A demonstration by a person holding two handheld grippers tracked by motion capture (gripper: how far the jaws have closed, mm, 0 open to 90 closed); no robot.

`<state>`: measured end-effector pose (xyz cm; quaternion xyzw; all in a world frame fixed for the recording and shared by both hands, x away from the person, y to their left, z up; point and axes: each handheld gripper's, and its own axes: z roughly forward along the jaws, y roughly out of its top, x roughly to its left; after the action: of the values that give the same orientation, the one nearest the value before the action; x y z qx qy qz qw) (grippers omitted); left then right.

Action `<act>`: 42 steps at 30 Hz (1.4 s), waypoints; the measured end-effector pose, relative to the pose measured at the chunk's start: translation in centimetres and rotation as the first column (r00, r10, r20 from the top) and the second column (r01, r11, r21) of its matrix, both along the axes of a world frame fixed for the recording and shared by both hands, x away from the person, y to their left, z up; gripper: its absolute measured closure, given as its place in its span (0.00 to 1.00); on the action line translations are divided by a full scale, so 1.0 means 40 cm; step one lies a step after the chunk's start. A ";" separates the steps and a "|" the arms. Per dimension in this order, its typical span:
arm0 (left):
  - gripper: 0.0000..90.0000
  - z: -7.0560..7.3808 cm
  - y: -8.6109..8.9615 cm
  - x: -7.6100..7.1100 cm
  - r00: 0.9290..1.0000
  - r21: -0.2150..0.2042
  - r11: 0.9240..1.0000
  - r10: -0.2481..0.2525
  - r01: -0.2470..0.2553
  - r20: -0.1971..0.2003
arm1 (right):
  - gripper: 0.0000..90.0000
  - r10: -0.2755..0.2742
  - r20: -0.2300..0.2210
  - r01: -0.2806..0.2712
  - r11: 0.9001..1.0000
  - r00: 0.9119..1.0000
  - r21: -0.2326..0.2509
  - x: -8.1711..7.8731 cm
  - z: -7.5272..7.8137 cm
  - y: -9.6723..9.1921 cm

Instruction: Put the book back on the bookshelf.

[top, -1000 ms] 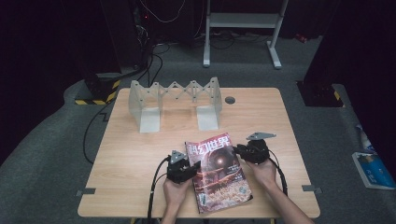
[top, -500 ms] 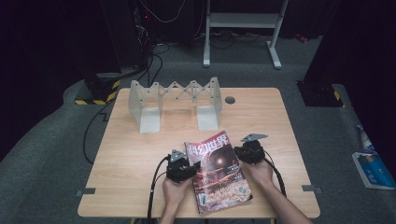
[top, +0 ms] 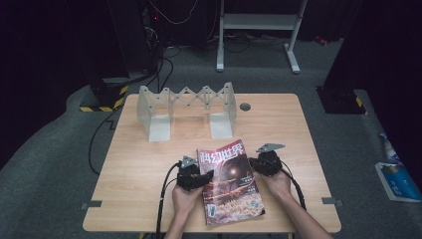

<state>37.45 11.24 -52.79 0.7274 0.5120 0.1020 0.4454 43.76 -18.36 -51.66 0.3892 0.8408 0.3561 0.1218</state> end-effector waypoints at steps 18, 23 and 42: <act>0.42 -0.004 -0.017 0.032 0.998 -0.053 0.997 -0.064 0.064 -0.010 | 1.00 0.069 0.029 -0.069 0.998 0.997 0.001 -0.013 -0.006 0.035; 0.40 -0.004 -0.018 0.036 0.998 -0.069 0.995 -0.067 0.066 -0.017 | 1.00 0.079 0.019 -0.079 0.997 0.997 0.020 -0.012 -0.008 0.044; 0.72 0.027 -0.012 0.050 0.989 -0.055 0.998 -0.050 0.042 -0.141 | 0.88 0.086 0.013 -0.087 0.996 0.996 0.035 -0.012 -0.009 0.050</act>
<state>39.45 10.74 -51.72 0.7326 0.5280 0.0262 0.4288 43.28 -16.37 -52.01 0.3526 0.8496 0.3783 0.1039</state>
